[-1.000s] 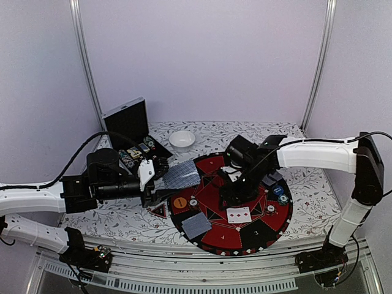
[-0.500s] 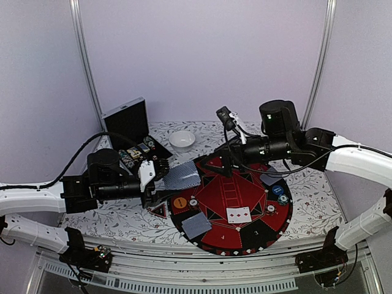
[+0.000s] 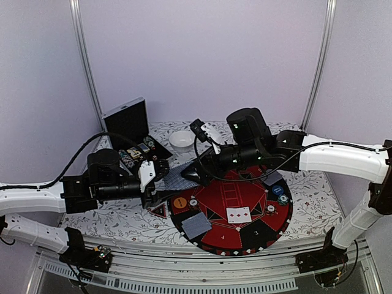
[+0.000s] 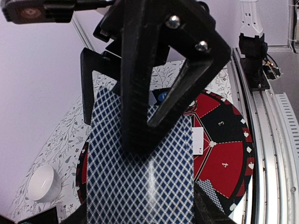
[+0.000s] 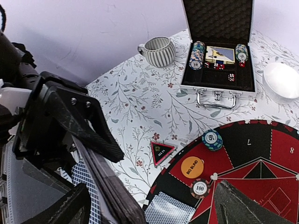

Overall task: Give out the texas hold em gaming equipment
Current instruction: Pick up the poker card from the face-down deck piles.

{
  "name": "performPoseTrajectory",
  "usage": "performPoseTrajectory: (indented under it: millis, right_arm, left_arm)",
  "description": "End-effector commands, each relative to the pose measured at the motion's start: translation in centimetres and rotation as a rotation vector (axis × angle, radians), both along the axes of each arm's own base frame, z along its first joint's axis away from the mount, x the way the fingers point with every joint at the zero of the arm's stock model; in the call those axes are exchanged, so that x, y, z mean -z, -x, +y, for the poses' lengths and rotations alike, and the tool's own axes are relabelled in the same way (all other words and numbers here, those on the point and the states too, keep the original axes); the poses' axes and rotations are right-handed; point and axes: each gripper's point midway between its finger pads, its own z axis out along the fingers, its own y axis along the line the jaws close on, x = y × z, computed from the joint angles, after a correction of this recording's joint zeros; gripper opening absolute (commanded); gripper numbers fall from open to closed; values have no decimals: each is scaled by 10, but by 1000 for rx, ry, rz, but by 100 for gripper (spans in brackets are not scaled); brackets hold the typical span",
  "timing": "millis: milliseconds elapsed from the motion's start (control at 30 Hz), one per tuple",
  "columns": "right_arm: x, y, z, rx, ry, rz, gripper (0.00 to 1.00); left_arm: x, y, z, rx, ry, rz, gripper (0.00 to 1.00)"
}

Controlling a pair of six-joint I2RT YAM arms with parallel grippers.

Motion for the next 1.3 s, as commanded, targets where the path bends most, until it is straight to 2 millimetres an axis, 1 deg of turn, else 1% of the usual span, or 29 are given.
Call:
performPoseTrajectory:
  millis: [0,133,367,533,567,767,800,833,933,1067,1267]
  right_arm:
    - [2,-14,-15,94,72,-35,92]
    - [4,-16,-25,127,106,-40,84]
    - [-5,-11,-29,110,108,-43,69]
    - [-13,3,-23,30,76,-18,49]
    - [-15,6,-22,16,69,-14,43]
    - [-20,10,-24,0,60,1,21]
    - [-20,11,-25,-1,58,3,14]
    - [-20,11,-24,-6,57,8,10]
    - [-20,12,-25,-7,51,27,5]
    - [-20,8,-30,15,52,47,3]
    - [-32,9,-42,22,20,76,2]
  left_arm:
    - [-17,2,-5,10,36,-30,53]
    - [-17,2,-5,11,36,-29,53]
    - [-16,2,-5,10,34,-29,53]
    - [-16,2,-5,10,35,-28,53]
    - [-16,2,-5,10,35,-28,53]
    - [-16,2,-5,9,35,-28,53]
    - [-17,2,-5,9,36,-27,53]
    - [-17,2,-5,8,37,-27,53]
    - [-17,2,-5,8,36,-27,53]
    - [-16,1,-5,6,35,-26,53]
    - [-15,1,-5,6,32,-26,53]
